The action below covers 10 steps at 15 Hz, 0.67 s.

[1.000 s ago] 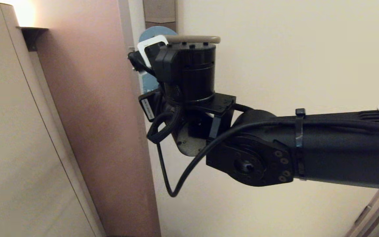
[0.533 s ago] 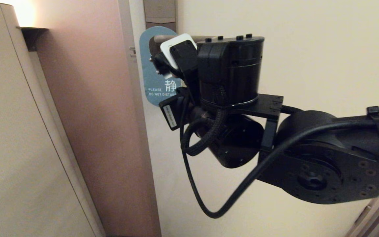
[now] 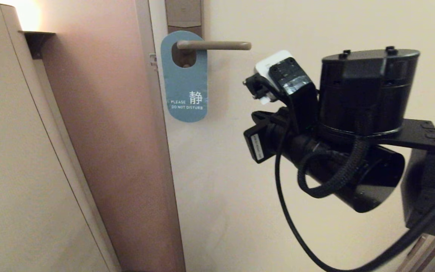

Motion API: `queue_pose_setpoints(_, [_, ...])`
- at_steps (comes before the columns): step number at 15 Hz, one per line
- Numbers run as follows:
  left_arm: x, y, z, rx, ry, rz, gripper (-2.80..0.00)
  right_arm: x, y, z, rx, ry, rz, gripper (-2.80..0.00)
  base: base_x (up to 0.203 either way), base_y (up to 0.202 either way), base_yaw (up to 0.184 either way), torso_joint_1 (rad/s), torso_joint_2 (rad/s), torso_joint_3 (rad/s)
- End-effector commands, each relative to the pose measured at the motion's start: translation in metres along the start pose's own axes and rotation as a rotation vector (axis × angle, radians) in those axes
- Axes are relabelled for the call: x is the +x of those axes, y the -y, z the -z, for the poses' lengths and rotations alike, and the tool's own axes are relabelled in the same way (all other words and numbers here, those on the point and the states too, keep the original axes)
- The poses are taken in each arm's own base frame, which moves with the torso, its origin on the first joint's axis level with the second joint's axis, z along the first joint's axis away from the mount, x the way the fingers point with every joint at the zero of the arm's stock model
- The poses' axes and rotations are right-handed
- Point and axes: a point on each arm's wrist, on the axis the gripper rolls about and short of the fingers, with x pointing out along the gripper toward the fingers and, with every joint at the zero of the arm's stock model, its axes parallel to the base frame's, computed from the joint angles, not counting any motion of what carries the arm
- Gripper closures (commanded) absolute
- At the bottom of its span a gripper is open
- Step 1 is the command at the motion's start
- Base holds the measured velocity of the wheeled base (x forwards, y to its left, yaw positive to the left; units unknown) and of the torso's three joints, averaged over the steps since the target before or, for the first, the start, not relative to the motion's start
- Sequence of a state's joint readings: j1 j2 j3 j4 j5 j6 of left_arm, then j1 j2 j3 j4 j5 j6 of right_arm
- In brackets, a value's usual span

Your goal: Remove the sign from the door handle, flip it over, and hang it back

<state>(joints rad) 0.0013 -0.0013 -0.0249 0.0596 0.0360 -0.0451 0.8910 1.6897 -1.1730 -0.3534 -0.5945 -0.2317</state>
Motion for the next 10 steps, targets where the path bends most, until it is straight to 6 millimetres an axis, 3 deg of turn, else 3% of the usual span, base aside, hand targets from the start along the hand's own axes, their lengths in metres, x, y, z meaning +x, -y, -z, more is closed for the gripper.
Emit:
queue_pose_setpoints(1, [0.000, 0.000, 0.000, -0.001, -0.002, -0.001, 0.00, -0.022, 0.023, 0.002, 0.014, 0.011, 0.029, 0.00, 0.000, 0.000, 0.000, 0.000, 0.00, 0.000])
queue_pose_setpoints(10, [0.000, 0.000, 0.000, -0.001, -0.003, -0.001, 0.00, -0.076, 0.147, 0.058, 0.052, -0.112, 0.443, 0.00, 0.000, 0.000, 0.000, 0.000, 0.00, 0.000])
